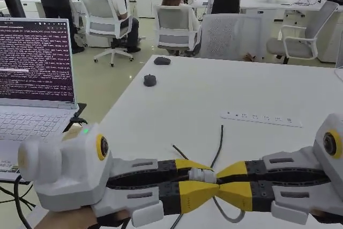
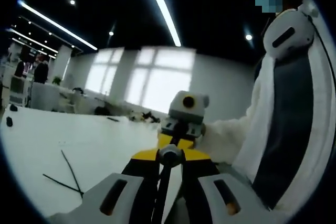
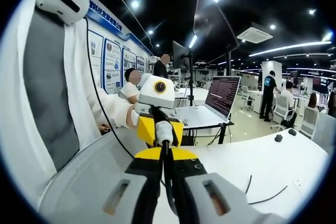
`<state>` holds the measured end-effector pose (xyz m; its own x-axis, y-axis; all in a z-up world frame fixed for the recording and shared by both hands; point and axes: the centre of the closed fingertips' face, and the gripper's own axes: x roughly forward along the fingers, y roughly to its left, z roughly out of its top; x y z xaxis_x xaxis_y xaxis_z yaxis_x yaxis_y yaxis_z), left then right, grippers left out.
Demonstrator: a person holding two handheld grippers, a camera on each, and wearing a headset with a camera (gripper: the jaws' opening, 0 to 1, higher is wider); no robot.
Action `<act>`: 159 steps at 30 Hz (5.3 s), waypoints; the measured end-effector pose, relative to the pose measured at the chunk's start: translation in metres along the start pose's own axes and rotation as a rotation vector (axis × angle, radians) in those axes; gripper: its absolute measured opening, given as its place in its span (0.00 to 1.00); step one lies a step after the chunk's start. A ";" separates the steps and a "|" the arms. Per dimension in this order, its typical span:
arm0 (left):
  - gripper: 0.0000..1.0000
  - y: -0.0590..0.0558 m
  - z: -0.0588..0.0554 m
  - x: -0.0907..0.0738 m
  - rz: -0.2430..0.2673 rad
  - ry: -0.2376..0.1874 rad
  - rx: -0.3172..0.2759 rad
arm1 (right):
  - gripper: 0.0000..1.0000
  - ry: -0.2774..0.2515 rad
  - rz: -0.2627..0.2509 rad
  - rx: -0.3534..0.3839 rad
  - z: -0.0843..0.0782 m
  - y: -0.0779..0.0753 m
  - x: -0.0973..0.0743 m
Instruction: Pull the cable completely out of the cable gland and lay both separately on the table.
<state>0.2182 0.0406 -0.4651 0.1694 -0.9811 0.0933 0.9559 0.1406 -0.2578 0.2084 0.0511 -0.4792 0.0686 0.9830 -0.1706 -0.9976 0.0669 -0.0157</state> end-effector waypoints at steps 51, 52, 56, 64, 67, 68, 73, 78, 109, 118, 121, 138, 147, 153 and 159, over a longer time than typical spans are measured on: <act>0.16 0.011 -0.012 -0.042 -0.050 0.058 -0.028 | 0.09 0.187 -0.165 -0.063 -0.017 -0.001 0.032; 0.16 0.012 -0.015 -0.044 -0.076 0.072 -0.032 | 0.08 0.187 -0.178 -0.060 -0.017 -0.001 0.033; 0.16 0.018 -0.024 -0.047 -0.135 0.114 -0.067 | 0.04 0.210 -0.282 -0.029 -0.029 -0.001 0.037; 0.16 0.005 -0.028 -0.032 -0.187 0.128 -0.074 | 0.03 0.200 -0.310 0.002 -0.035 0.005 0.024; 0.16 0.004 -0.027 -0.020 -0.149 0.107 -0.073 | 0.03 0.216 -0.270 -0.019 -0.037 0.002 0.012; 0.16 0.005 -0.026 -0.016 -0.124 0.098 -0.079 | 0.03 0.219 -0.255 -0.026 -0.037 0.001 0.007; 0.16 0.000 -0.024 -0.002 -0.027 0.067 -0.087 | 0.03 0.176 -0.184 -0.049 -0.036 -0.001 -0.008; 0.16 -0.004 -0.029 0.009 0.040 0.082 -0.085 | 0.03 0.155 -0.115 -0.049 -0.042 0.001 -0.019; 0.16 -0.012 -0.012 0.008 -0.009 0.056 -0.053 | 0.03 0.327 -0.282 -0.026 -0.092 -0.003 -0.061; 0.16 -0.011 -0.017 0.010 -0.012 0.086 -0.060 | 0.17 0.325 -0.298 -0.039 -0.073 0.006 -0.054; 0.16 -0.011 -0.019 0.010 -0.012 0.099 -0.058 | 0.26 0.290 -0.285 -0.047 -0.056 0.010 -0.043; 0.16 -0.012 -0.028 0.008 -0.024 0.147 -0.030 | 0.03 0.289 -0.189 -0.140 -0.038 0.009 -0.009; 0.16 -0.006 -0.026 0.006 -0.013 0.138 -0.035 | 0.02 0.269 -0.191 -0.125 -0.038 0.003 -0.006; 0.16 -0.006 -0.027 0.007 -0.013 0.141 -0.037 | 0.02 0.271 -0.187 -0.121 -0.041 0.002 -0.006; 0.16 -0.003 -0.025 0.003 -0.001 0.130 -0.041 | 0.02 0.292 -0.203 -0.115 -0.049 -0.003 -0.016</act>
<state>0.2100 0.0338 -0.4877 0.1335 -0.9906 -0.0311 0.9449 0.1367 -0.2973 0.2107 0.0267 -0.5244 0.2793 0.8603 -0.4264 -0.9579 0.2191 -0.1854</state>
